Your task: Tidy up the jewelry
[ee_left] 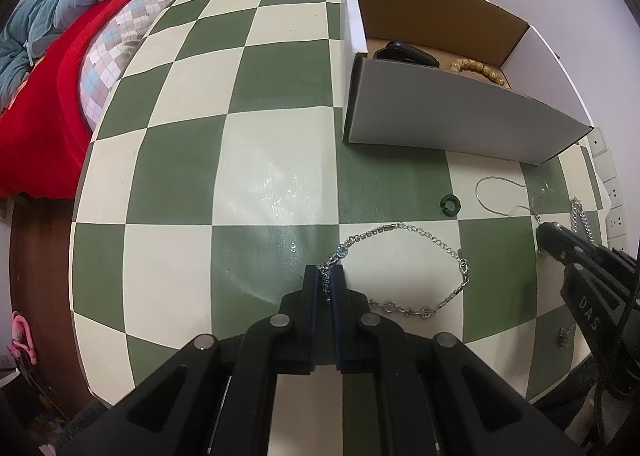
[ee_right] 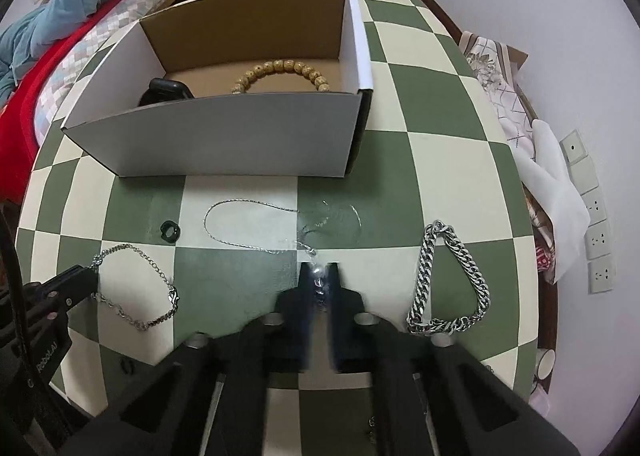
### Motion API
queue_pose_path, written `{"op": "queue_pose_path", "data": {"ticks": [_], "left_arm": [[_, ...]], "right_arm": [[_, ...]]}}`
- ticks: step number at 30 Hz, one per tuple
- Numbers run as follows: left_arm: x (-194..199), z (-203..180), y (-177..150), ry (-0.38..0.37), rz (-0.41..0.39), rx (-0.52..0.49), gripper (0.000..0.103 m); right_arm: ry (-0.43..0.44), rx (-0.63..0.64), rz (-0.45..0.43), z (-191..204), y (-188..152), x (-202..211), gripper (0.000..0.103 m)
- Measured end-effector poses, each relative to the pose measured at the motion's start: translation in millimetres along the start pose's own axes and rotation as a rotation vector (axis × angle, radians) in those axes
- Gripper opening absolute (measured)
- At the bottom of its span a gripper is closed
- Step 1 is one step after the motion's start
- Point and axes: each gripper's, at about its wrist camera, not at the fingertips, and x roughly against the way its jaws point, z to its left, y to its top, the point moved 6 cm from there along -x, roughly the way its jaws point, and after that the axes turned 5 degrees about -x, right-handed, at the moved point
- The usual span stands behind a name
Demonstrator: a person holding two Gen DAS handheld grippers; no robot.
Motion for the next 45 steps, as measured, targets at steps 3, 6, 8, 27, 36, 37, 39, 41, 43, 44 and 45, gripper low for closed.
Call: {"op": "queue_pose_path", "data": {"ticks": [3,6,8,27,36,37,39,41,43,44,45], "left_arm": [[-0.1,-0.1,0.0,-0.005,0.004,-0.001,0.003],[2.1,-1.3,-0.6,-0.013,0.001,-0.008,0.0],[4.1,-2.1,-0.1,-0.022,-0.001,-0.007,0.0],[42.3,5.3,15.8,-0.08,-0.077,0.028,0.0],[35.9,9.0,15.4,-0.076,-0.053,0.027,0.014],[33.8,11.1,15.3,-0.063,-0.054,0.031,0.037],[28.9,13.6,15.4,-0.037,-0.06,0.025,0.088],[22.7,11.9,15.8,-0.017,-0.061,0.005,0.092],[10.5,9.8,15.8,0.013,-0.031,-0.013,0.092],[4.4,8.4,16.7,0.021,-0.023,-0.022,0.092],[-2.4,6.4,17.3,0.027,-0.011,-0.036,0.091]], "right_arm": [[0.029,-0.031,-0.013,-5.0,-3.3,3.2,0.003],[0.096,-0.113,-0.013,-19.5,-9.3,9.6,0.003],[0.137,-0.159,-0.015,-28.1,-14.9,14.9,0.003],[0.344,-0.27,-0.174,-41.4,13.9,111.1,0.003],[0.412,-0.279,-0.245,-44.8,43.1,156.9,0.003],[0.414,-0.274,-0.254,-44.5,44.5,161.8,0.003],[0.43,-0.27,-0.272,-42.3,48.5,172.1,0.003],[0.427,-0.248,-0.271,-38.0,51.8,176.3,0.003],[0.41,-0.232,-0.263,-34.6,51.5,170.7,0.003],[0.402,-0.229,-0.255,-33.6,50.5,165.7,0.003],[0.397,-0.231,-0.243,-33.1,48.4,158.9,0.003]]}}
